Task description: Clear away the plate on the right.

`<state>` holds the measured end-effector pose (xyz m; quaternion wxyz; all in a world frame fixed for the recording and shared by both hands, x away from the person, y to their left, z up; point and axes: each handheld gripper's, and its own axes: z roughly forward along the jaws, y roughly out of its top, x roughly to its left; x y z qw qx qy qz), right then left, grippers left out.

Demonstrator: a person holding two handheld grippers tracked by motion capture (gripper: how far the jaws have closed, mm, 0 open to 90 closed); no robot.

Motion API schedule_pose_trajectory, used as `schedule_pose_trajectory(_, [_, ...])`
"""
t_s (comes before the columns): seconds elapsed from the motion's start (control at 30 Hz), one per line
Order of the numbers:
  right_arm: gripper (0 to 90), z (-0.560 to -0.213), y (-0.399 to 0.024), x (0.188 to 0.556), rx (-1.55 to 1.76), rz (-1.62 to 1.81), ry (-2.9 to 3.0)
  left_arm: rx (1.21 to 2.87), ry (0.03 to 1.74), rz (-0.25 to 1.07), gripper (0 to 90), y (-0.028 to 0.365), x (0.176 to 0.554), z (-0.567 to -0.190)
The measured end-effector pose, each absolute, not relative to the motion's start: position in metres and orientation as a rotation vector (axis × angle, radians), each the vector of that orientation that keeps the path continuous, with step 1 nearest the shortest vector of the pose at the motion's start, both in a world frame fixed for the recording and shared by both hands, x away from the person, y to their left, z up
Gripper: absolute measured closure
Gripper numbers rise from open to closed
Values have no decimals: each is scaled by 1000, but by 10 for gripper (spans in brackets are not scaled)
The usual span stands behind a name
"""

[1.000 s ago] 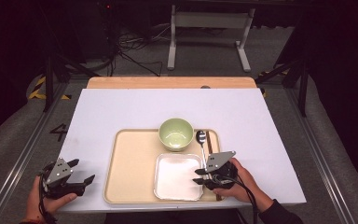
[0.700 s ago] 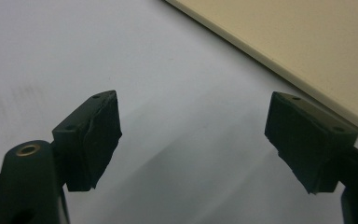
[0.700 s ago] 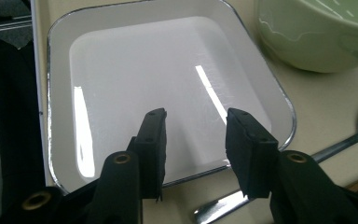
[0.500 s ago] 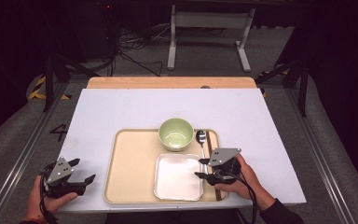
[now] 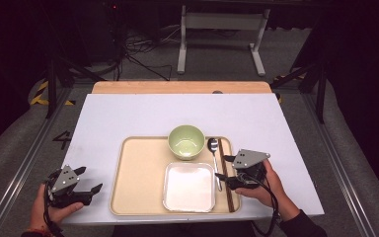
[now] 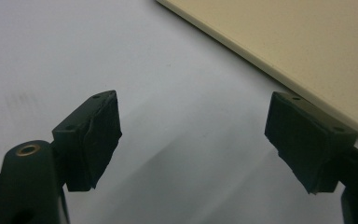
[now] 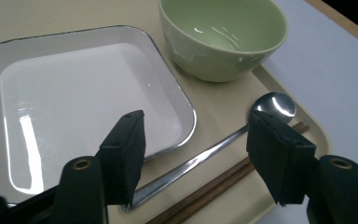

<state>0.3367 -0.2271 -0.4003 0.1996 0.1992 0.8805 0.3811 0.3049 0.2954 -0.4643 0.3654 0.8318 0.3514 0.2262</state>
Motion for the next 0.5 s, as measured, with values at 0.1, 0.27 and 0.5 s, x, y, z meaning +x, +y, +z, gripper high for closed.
schedule_pose_trajectory(0.1, [338, -398, -233, 337, 577, 1058, 2429, 2140, 898, 584, 193, 295, 305, -464])
schedule_pose_trajectory(0.27, [321, -396, -243, 339, 618, 1050, 2360, 2144, 896, 588, 193, 296, 306, -464])
schedule_pose_trajectory(0.5, [281, -396, -264, 343, 666, 1024, 2303, 2142, 899, 582, 193, 296, 306, -465])
